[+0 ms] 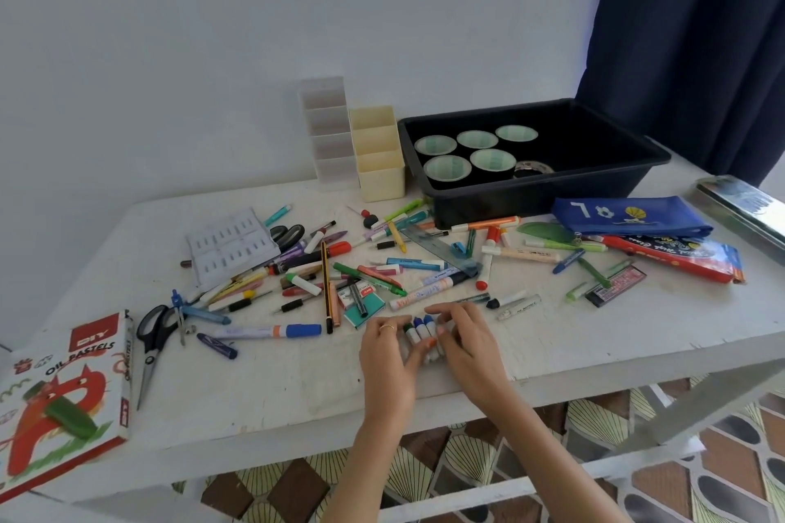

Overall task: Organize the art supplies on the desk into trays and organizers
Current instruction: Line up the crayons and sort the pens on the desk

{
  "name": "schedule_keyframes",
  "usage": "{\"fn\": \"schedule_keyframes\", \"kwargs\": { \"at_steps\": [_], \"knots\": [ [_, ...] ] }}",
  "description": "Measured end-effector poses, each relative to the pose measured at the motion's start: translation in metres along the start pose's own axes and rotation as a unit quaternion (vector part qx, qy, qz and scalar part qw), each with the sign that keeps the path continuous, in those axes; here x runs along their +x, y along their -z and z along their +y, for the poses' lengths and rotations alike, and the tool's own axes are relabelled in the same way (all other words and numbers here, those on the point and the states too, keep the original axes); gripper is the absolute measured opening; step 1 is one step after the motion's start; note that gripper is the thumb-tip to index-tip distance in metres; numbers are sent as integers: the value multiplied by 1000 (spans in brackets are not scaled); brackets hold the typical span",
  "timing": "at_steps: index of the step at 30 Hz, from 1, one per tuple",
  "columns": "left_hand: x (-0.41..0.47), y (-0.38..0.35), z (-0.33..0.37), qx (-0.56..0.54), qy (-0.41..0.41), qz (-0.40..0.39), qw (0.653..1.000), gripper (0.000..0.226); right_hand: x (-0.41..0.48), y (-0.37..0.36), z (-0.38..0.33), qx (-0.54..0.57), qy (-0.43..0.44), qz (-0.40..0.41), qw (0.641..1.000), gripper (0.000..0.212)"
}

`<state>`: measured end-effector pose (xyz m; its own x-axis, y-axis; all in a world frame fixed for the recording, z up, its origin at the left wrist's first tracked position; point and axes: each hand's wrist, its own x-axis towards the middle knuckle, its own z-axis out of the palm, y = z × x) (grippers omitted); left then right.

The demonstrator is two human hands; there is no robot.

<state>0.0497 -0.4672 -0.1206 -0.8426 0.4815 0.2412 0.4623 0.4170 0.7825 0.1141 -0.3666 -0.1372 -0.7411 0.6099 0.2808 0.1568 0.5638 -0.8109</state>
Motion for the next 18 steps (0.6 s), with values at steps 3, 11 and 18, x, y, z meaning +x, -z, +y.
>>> {"fn": "schedule_keyframes", "kwargs": {
  "at_steps": [3,11,18],
  "knots": [
    [1,-1,1,34,-23,-8,999,26,1,-1,2,-22,13,-2,1000,27],
    [3,7,-3,2,19,-45,999,29,2,-1,4,-12,13,4,1000,24],
    [3,6,-6,-8,34,-57,998,26,0,0,1,1,5,-1,1000,18]
  ]
}}
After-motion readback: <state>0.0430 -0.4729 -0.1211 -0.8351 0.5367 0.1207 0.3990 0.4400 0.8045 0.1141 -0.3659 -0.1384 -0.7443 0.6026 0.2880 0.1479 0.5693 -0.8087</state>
